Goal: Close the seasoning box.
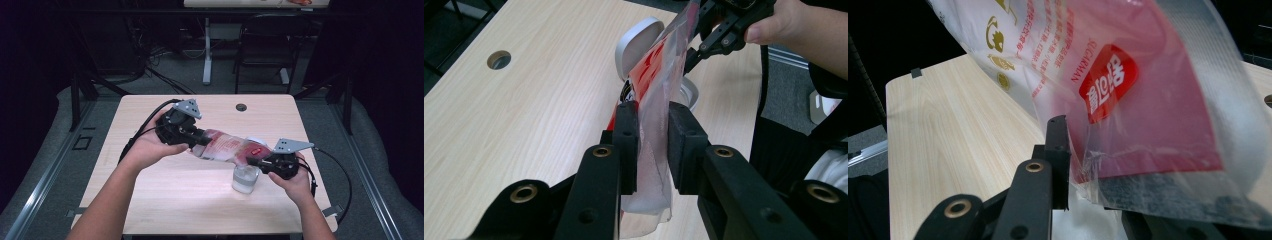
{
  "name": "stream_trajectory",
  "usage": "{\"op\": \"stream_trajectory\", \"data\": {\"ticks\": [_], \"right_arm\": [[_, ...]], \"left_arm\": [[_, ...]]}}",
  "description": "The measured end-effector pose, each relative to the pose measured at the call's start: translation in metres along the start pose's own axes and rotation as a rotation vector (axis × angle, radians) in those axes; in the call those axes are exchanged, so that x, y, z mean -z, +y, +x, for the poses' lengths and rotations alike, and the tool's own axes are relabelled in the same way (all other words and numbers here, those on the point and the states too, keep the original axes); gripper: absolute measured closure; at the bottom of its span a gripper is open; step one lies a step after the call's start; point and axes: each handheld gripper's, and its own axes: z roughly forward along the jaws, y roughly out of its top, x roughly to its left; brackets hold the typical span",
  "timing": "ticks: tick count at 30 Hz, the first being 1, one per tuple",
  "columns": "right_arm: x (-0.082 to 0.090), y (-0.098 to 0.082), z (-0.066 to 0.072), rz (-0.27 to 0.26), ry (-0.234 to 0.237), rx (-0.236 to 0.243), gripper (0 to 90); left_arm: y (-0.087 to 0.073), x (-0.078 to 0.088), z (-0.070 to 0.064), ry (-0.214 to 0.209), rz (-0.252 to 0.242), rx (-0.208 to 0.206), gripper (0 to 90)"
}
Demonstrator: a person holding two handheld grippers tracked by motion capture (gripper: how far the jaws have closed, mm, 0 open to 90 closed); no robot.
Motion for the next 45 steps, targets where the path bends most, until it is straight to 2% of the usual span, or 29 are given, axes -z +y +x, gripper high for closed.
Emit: {"op": "stream_trajectory", "data": {"ticks": [45], "right_arm": [[-0.0006,-0.0002,0.0001,0.005,-0.002,0.002,78.9]], "left_arm": [[0.0038,0.0024,-0.0017,0.002,-0.002,-0.017,76.5]]}}
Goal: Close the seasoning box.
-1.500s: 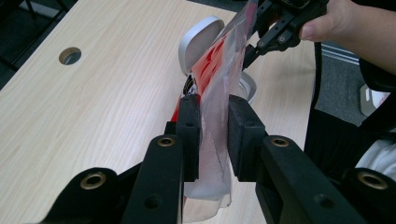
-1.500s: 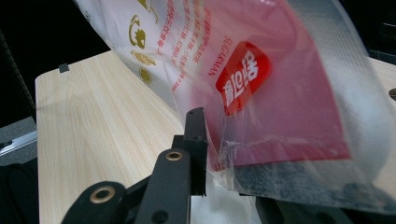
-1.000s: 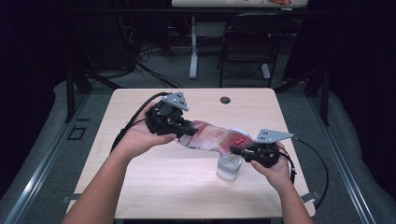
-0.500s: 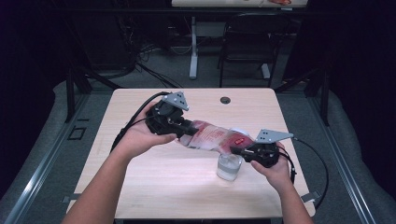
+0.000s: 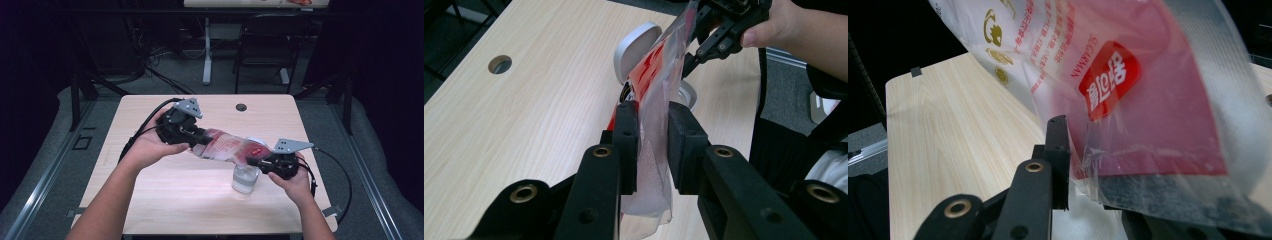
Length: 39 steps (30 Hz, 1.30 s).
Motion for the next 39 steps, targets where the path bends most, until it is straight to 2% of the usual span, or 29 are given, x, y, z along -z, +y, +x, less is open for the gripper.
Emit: {"op": "stream_trajectory", "data": {"ticks": [39], "right_arm": [[0.0000,-0.0012,-0.0014,0.007,0.004,-0.004,78.6]], "left_arm": [[0.0037,-0.0015,-0.0011,-0.003,-0.005,-0.004,76.5]]}}
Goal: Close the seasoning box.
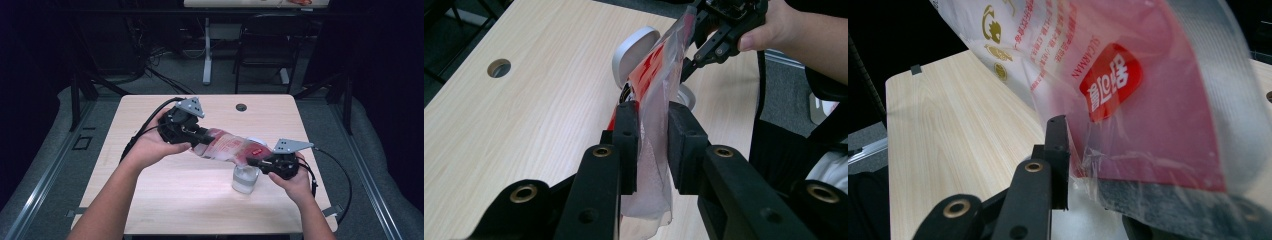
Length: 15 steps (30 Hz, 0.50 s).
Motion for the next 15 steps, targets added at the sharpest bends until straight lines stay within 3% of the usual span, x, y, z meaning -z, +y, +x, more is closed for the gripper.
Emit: {"op": "stream_trajectory", "data": {"ticks": [15], "right_arm": [[-0.0011,-0.0006,-0.0001,0.009,0.000,0.003,78.6]], "left_arm": [[0.0020,0.0001,-0.0003,0.000,0.004,-0.007,76.5]]}}
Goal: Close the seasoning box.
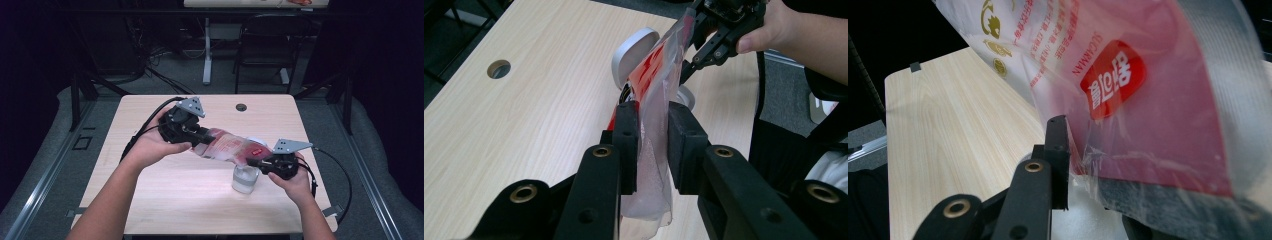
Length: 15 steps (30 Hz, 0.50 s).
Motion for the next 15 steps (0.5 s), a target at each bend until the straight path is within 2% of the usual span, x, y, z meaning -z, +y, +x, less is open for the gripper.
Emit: {"op": "stream_trajectory", "data": {"ticks": [15], "right_arm": [[-0.0002,-0.0012,-0.0011,0.007,-0.004,0.000,78.6]], "left_arm": [[0.0010,-0.0017,-0.0005,-0.002,-0.003,0.003,76.4]]}}
